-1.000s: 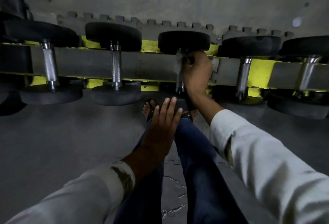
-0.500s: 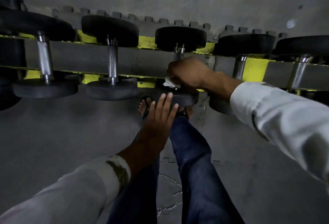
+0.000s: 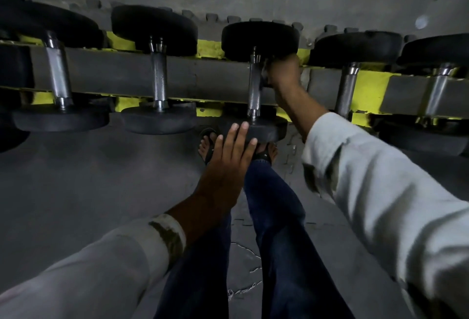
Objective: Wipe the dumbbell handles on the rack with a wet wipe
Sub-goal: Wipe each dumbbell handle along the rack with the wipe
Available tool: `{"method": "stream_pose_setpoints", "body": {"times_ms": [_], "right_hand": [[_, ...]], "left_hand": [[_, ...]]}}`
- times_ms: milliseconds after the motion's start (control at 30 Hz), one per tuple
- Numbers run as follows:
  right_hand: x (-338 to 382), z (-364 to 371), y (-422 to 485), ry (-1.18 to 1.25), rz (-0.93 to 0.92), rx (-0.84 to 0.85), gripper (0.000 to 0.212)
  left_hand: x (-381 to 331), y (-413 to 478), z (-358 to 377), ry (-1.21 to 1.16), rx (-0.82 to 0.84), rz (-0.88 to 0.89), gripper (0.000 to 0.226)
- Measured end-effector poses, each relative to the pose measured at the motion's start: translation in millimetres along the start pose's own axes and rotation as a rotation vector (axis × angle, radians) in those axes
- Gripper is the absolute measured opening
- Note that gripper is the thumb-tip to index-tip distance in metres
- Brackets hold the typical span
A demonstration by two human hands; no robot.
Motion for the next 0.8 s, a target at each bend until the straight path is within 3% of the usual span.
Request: {"method": "stream_pose_setpoints", "body": {"times_ms": [100, 233, 333, 400, 500, 567, 667, 733, 800], "right_hand": [[10, 1, -47, -0.137, 0.014, 0.034, 0.016], [-33, -7, -80, -0.425, -0.001, 0.296, 0.017], [-22, -12, -68, -0.391, -0.078, 0.209, 0.013], [-6, -9, -63, -0.392, -0.190, 0.029, 0.008], [3, 1, -67, -0.685, -0.324, -0.239, 0.024], [-1, 3, -76, -0.885, -0.486, -0.193, 0.026], [2, -7, -76, -0.948, -0.659, -0.102, 0.021], [4, -13, -66, -1.184, -0.824, -0.066, 0.020], [13, -15, -59, -1.333, -0.844, -0.013, 0.018]], "left_hand": [[0, -1, 0, -0.035, 0.030, -0.013, 0.096], [0, -3, -8, -0.003, 0.074, -0.013, 0.097], [1, -2, -11, -0.010, 0.088, -0.019, 0.101], [2, -3, -10, -0.023, 0.078, -0.018, 0.097], [2, -6, -12, -0.002, 0.091, 0.001, 0.090], [2, -5, -14, 0.011, 0.080, 0.012, 0.087], [2, -5, -12, 0.016, 0.071, 0.004, 0.087], [1, -5, -11, 0.017, 0.064, 0.010, 0.081], [1, -5, -8, 0.020, 0.044, 0.012, 0.080]]}}
Point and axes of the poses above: each hand's wrist, its own y-axis towards the middle knuckle, its own z-axis out of the palm, x = y × z, the point moved 1 cm from there along y, towards the middle knuckle, and after that the axes turned 13 degrees about x, right-handed, at the moved point
